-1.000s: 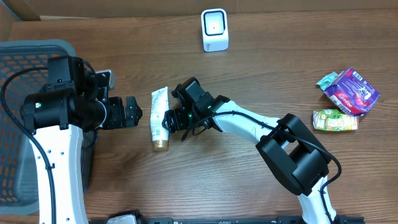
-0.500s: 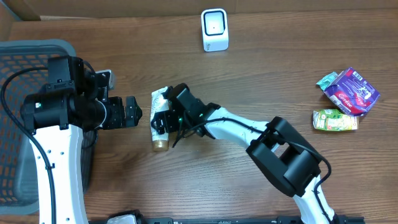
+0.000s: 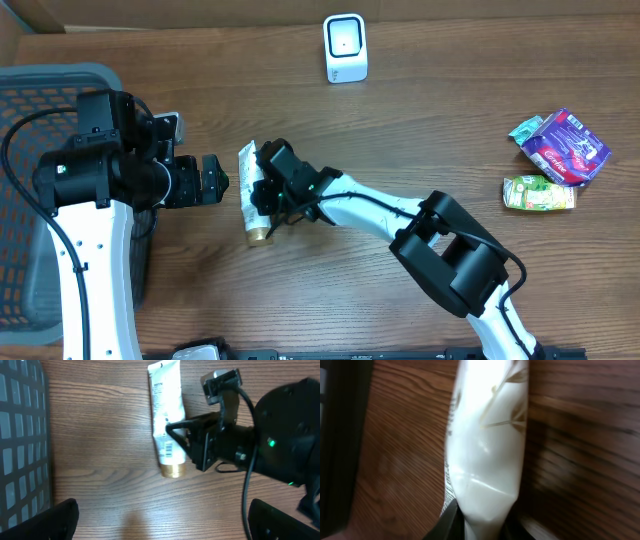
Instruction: Scan the item barcode
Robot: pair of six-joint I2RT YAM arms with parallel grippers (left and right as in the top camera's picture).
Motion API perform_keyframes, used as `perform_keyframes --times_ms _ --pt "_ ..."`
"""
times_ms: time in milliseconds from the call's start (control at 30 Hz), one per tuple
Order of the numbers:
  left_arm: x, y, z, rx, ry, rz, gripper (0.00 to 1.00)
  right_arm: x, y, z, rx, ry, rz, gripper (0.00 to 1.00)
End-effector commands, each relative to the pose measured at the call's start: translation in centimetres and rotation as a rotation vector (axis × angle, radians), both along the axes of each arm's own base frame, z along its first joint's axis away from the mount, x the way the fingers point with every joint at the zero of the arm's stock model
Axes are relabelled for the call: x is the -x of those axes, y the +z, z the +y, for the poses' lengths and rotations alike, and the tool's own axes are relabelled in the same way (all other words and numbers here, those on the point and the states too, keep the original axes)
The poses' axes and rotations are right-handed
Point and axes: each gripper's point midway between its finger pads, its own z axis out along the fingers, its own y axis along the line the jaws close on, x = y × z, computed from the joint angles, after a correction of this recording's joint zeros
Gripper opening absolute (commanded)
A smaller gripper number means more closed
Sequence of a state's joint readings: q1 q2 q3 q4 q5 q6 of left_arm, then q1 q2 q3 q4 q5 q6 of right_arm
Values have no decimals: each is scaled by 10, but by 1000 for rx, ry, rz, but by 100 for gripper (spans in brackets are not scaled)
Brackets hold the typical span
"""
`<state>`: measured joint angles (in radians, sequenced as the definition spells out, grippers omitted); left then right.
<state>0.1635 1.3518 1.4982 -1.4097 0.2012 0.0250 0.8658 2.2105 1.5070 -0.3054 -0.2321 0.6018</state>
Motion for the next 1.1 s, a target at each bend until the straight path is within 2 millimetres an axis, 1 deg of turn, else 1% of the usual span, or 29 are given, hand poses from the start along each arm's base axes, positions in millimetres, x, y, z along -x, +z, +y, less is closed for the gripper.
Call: perform_keyframes --times_ms 0,67,100,133,167,233,267,300,333,367,400,433,500,567,600,667,700,767,833,900,933,967,1067 --pt "-1 1 -1 3 6 0 100 -8 -32 -59 182 -77 95 13" --pt "-1 1 -1 2 6 0 100 -14 -19 -90 227 -124 143 13" --pt "-1 1 -1 3 6 0 100 -14 -12 -114 268 -144 181 13" --pt "-1 1 -1 3 6 0 100 -14 -11 -120 277 -146 189 14" --pt "-1 1 -1 3 6 0 100 -12 -7 -143 321 -144 221 15" --pt "-1 1 -1 2 7 0 100 -7 -1 -178 387 -113 268 19" --pt "-1 1 -1 3 6 0 99 -5 1 -191 407 -100 286 22" --pt "-1 1 -1 2 7 0 99 -2 5 -208 428 -80 314 28" --pt "-1 1 -1 3 6 0 100 1 11 -221 426 -61 337 40" --pt "-1 1 -1 3 6 0 100 1 15 -224 419 -55 342 44" --pt "-1 1 -1 3 6 0 100 0 24 -229 404 -41 340 48" --pt "-1 1 -1 3 6 0 100 -2 32 -232 397 -34 329 51" --pt "-1 1 -1 3 6 0 99 -5 47 -233 384 -33 300 63" --pt "-1 1 -1 2 7 0 100 -5 57 -233 375 -36 284 64" --pt "-1 1 -1 3 6 0 100 -4 60 -232 370 -35 283 64" --pt "-1 1 -1 3 6 0 100 2 64 -222 334 -12 292 59" --pt "-1 1 -1 3 6 0 100 7 65 -206 291 24 292 51" --pt "-1 1 -1 3 6 0 100 14 66 -191 279 61 277 45" --pt "-1 1 -1 3 6 0 99 24 64 -173 278 109 254 42" --pt "-1 1 -1 3 6 0 100 41 58 -153 283 174 239 43" --pt "-1 1 -1 2 7 0 99 45 55 -151 292 179 242 43" --pt "-1 1 -1 3 6 0 100 49 50 -153 325 163 247 43" --pt "-1 1 -1 3 6 0 100 55 39 -172 431 109 266 43"
